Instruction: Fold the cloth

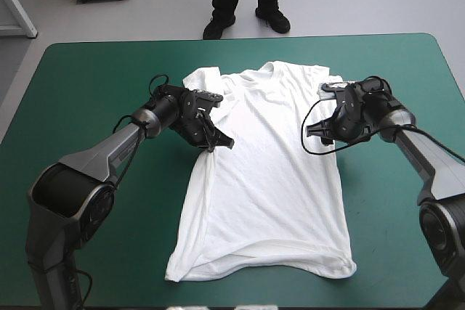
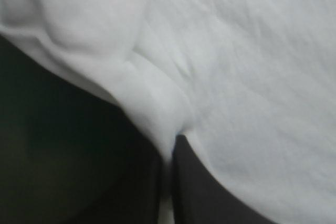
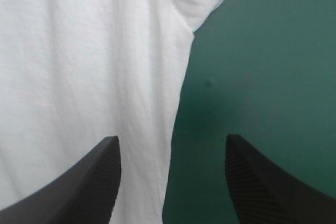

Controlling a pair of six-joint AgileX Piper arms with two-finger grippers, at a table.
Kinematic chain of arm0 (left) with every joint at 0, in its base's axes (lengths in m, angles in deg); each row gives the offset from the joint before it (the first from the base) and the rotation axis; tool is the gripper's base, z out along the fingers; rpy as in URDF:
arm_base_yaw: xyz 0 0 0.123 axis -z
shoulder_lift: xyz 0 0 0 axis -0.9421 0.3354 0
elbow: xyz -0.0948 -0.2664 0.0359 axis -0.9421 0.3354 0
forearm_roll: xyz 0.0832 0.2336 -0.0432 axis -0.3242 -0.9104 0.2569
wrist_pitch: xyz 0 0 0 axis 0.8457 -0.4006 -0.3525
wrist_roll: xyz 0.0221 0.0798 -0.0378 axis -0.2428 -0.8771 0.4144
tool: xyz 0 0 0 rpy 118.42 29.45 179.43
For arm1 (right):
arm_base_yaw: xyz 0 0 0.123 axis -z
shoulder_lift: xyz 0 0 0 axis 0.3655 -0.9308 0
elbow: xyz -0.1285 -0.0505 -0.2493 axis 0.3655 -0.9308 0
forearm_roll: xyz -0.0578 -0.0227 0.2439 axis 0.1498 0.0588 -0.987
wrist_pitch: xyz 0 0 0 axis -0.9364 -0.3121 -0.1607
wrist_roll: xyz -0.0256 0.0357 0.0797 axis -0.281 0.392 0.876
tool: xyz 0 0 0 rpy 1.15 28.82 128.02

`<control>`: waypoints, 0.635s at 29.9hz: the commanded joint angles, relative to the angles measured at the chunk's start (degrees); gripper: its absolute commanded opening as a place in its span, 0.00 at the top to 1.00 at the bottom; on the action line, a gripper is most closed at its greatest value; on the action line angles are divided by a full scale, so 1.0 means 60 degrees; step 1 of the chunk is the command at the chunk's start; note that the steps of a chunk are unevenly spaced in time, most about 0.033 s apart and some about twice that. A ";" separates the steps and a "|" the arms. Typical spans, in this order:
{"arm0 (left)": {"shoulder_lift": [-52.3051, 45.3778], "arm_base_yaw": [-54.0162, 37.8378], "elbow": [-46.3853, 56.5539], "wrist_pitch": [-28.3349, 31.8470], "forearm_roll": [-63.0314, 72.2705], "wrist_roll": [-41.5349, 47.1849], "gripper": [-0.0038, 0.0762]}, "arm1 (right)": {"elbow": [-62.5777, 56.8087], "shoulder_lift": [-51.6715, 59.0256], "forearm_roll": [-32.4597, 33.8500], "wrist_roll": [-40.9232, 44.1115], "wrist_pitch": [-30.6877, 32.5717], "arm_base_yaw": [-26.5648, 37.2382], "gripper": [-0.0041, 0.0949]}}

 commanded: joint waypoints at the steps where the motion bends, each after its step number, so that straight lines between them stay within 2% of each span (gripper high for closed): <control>1: -0.0025 0.0037 -0.0031 0.0178 0.0063 0.0013 0.96 | 0.0294 -0.0018 0.0037 -0.0123 -0.0425 0.0062 0.40; 10: -0.0025 0.0037 -0.0031 0.0159 0.0129 0.0013 0.96 | 0.0309 -0.0938 -0.0482 -0.0094 -0.0693 0.0062 0.40; 12: -0.0025 0.0037 -0.0031 0.0159 0.0129 0.0013 0.96 | 0.0309 -0.1133 -0.0762 -0.0153 -0.0673 0.0062 0.43; 16: -0.0025 0.0037 -0.0031 0.0226 0.0035 0.0013 0.96 | 0.0309 -0.1342 -0.1250 -0.0605 -0.0673 0.0045 0.64; 19: -0.0025 0.0037 -0.0031 0.0308 -0.0097 -0.0020 0.96 | 0.0309 -0.1456 -0.1490 -0.0623 -0.0691 0.0045 0.88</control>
